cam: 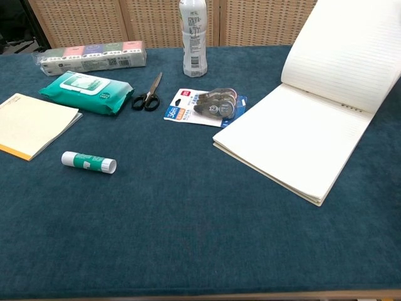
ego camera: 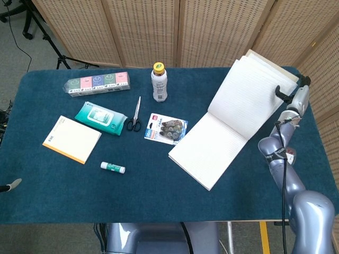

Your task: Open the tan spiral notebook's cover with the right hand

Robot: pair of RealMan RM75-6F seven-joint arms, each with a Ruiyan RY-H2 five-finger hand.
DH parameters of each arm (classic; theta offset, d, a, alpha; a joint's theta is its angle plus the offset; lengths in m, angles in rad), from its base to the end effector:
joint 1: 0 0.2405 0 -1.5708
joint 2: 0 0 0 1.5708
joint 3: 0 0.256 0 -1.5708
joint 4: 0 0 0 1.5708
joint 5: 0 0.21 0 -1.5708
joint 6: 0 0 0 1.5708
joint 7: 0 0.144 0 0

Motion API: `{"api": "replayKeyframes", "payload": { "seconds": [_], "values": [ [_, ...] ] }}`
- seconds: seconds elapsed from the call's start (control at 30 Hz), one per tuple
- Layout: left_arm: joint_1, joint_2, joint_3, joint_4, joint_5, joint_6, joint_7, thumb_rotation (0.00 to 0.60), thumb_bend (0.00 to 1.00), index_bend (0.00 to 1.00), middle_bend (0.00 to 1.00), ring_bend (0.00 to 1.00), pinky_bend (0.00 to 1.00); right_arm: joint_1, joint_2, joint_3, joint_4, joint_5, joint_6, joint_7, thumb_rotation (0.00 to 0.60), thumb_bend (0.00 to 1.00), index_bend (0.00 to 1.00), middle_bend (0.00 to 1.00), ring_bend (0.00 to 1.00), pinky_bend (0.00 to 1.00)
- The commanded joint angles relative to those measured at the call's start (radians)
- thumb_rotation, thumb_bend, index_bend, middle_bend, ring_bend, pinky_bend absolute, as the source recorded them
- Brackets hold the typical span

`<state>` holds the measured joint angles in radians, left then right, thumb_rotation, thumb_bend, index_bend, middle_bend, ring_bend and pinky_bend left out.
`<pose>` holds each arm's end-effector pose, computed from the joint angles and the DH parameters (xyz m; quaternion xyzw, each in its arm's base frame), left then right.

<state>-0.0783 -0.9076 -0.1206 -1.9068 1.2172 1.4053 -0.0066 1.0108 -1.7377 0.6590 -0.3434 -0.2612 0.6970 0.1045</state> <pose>-0.2990 0.1847 0.2066 -0.4973 -0.4808 -0.3681 0.6213 -0.2792 -0.5083 0.1387 0.1278 -0.6196 0.5208 0.5732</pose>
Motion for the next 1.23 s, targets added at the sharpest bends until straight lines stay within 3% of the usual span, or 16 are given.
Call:
{"api": "replayKeyframes", "payload": {
  "seconds": [0.03,0.2,0.4,0.63,0.8,0.93,1.23],
  "values": [
    [0.0,0.0,0.001,-0.001,0.001,0.0,0.001,0.6,0.0,0.0,0.0,0.0,0.0,0.02,-0.03,0.016,0.045,-0.035,-0.031,-0.036,0.6,0.04,0.0,0.0,0.0,0.0],
    [0.001,0.002,0.005,-0.004,0.013,0.002,0.0,0.6,0.0,0.0,0.0,0.0,0.0,0.004,-0.022,-0.003,0.013,-0.134,0.002,0.029,0.6,0.01,0.0,0.0,0.0,0.0],
    [0.015,0.007,0.011,-0.003,0.042,0.027,-0.023,0.6,0.0,0.0,0.0,0.0,0.0,-0.087,0.041,-0.096,-0.194,-0.369,0.155,0.16,0.6,0.0,0.0,0.0,0.0,0.0],
    [0.027,0.009,0.02,0.004,0.079,0.048,-0.042,0.6,0.0,0.0,0.0,0.0,0.0,-0.294,0.211,-0.289,-0.611,-0.711,0.389,0.218,0.6,0.0,0.0,0.0,0.0,0.0],
    [0.034,0.003,0.024,0.009,0.098,0.068,-0.039,0.6,0.0,0.0,0.0,0.0,0.0,-0.4,0.312,-0.406,-0.795,-0.92,0.521,0.235,0.6,0.0,0.0,0.0,0.0,0.0],
    [0.043,0.0,0.029,0.009,0.113,0.085,-0.037,0.6,0.0,0.0,0.0,0.0,0.0,-0.471,0.369,-0.47,-0.894,-1.044,0.633,0.222,0.6,0.0,0.0,0.0,0.0,0.0],
    [0.065,-0.009,0.036,0.016,0.15,0.131,-0.042,0.6,0.0,0.0,0.0,0.0,0.0,-0.646,0.486,-0.555,-1.178,-1.111,0.814,0.046,0.6,0.0,0.0,0.0,0.0,0.0]
  ]
}}
